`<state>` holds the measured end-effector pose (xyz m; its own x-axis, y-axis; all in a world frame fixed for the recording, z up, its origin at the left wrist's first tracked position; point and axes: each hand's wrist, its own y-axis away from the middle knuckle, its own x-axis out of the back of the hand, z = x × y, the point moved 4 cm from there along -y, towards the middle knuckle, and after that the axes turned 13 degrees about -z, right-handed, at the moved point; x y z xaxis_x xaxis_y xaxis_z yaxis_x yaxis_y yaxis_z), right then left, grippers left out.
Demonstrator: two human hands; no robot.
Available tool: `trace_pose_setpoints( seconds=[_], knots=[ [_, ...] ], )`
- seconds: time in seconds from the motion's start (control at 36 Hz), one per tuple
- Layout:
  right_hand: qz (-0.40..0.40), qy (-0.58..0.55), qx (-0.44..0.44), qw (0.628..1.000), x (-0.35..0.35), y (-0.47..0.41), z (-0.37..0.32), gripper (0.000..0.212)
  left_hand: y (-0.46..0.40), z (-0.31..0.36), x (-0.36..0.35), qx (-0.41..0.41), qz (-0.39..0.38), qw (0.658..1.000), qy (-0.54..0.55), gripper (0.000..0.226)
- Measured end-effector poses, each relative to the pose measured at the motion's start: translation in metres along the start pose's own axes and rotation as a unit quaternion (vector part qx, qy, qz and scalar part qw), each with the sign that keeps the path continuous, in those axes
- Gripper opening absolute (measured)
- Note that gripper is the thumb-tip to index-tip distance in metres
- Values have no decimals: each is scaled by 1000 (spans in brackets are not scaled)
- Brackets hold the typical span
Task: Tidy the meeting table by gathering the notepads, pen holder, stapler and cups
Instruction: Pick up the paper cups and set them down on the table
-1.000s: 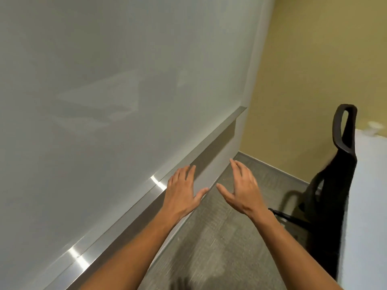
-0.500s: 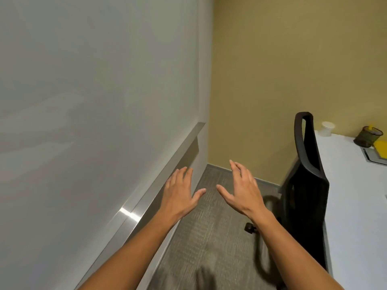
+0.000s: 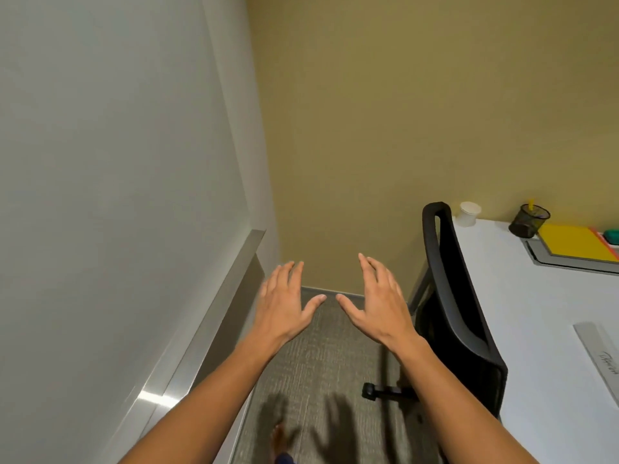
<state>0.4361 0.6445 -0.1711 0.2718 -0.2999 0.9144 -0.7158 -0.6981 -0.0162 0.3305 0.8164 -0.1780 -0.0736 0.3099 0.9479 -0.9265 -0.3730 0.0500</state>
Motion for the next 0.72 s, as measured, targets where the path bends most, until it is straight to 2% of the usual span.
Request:
trace_pose_setpoints(
  seconds=[0.42,0.72],
  knots=[
    [65,-4,-115,991,42,-160,49,93,-218,8,19,-119,-30,992,15,88],
    [132,26,-181,974,101,-233,112,91,-344,61,28,-210,-44,977,0,86]
  ],
)
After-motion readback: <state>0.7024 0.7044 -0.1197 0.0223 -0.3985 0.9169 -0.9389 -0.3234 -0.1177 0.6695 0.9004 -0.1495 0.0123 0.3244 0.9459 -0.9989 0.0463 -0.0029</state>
